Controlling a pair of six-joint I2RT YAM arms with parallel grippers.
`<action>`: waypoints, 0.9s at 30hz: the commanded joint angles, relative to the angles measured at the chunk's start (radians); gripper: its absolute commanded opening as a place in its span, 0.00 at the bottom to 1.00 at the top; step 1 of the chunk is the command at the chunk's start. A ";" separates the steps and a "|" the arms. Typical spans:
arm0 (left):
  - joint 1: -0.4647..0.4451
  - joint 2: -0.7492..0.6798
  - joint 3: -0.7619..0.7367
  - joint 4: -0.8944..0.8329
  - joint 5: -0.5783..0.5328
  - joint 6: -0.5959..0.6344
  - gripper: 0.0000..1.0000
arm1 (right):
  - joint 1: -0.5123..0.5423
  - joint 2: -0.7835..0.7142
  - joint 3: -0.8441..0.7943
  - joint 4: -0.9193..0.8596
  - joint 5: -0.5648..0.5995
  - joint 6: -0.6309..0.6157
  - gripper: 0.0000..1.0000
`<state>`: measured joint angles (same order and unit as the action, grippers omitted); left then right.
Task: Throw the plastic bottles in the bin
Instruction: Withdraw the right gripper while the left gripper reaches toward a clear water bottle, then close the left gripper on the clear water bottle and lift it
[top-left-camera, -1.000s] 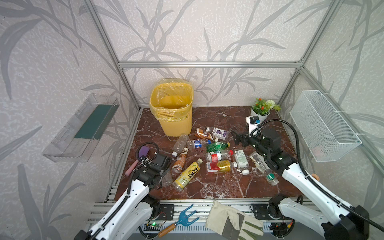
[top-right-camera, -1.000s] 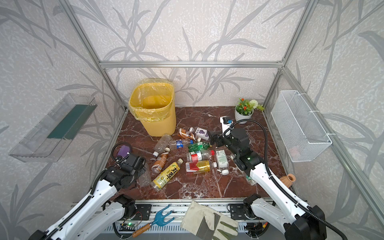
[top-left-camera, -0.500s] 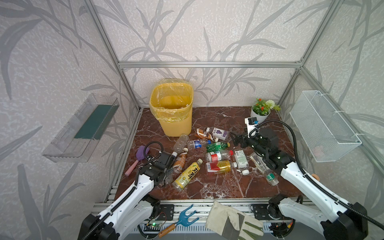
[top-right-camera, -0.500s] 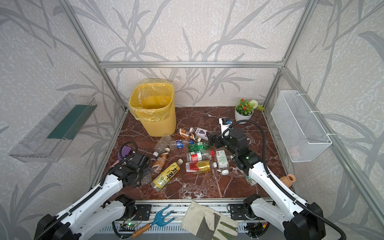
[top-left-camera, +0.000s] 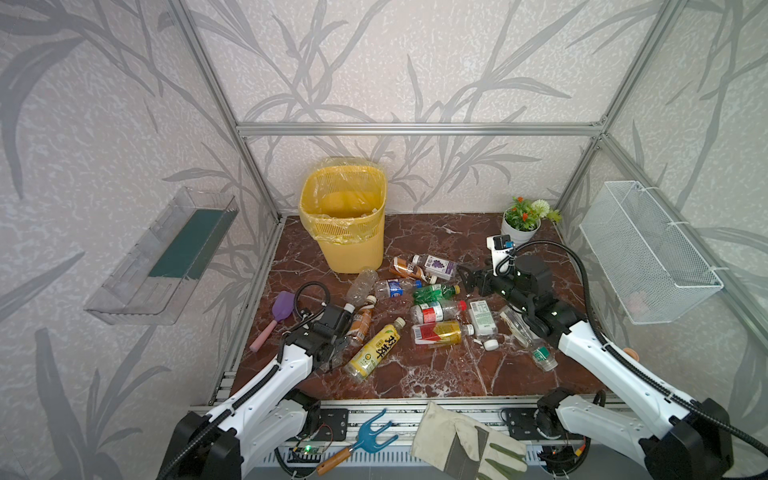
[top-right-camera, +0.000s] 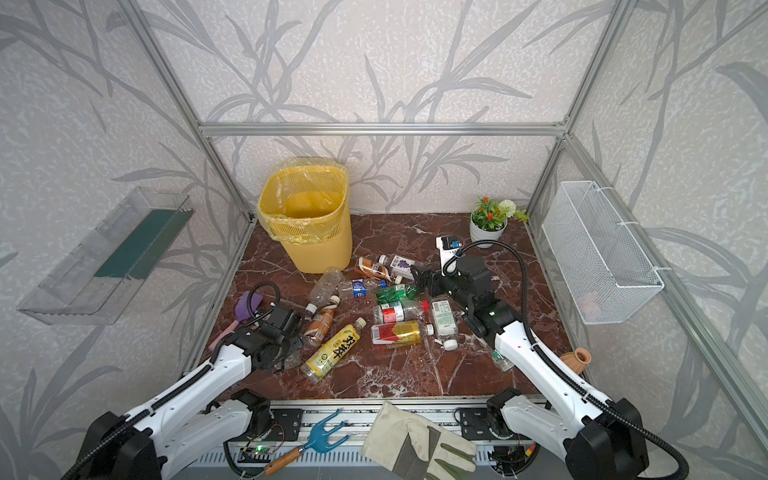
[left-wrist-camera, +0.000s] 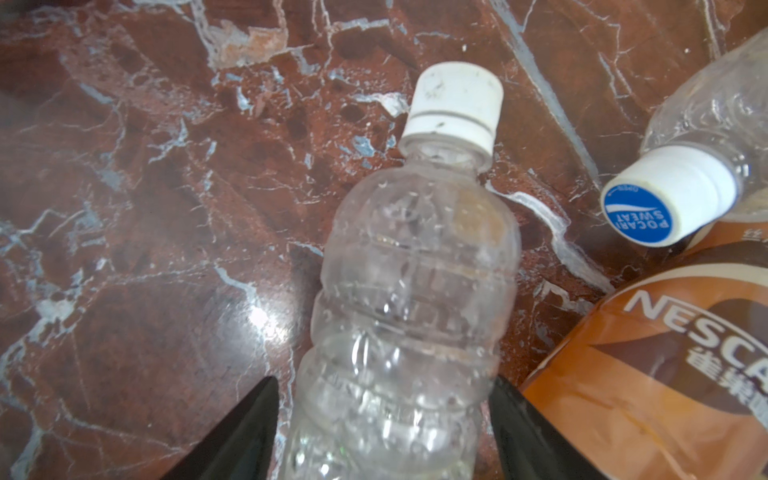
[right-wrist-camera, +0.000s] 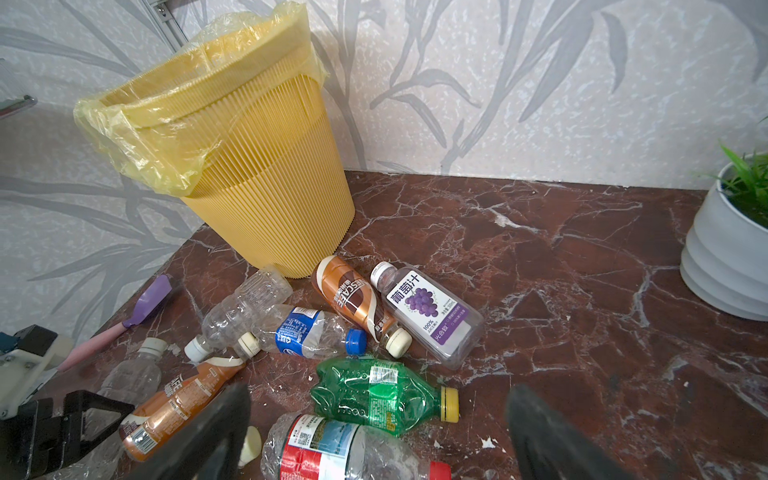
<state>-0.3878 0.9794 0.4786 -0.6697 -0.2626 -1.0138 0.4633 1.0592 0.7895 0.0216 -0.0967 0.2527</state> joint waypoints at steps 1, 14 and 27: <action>0.017 0.034 -0.016 0.027 -0.007 0.029 0.79 | -0.002 0.005 0.016 0.006 -0.023 0.013 0.96; 0.025 0.116 0.009 0.038 0.066 0.009 0.68 | -0.002 0.019 0.023 0.024 -0.039 0.039 0.96; 0.020 -0.164 0.094 -0.092 -0.067 0.047 0.63 | -0.002 0.033 0.030 0.020 -0.053 0.042 0.96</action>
<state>-0.3656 0.8658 0.5243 -0.6979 -0.2558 -0.9829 0.4633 1.0878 0.7898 0.0250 -0.1398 0.2890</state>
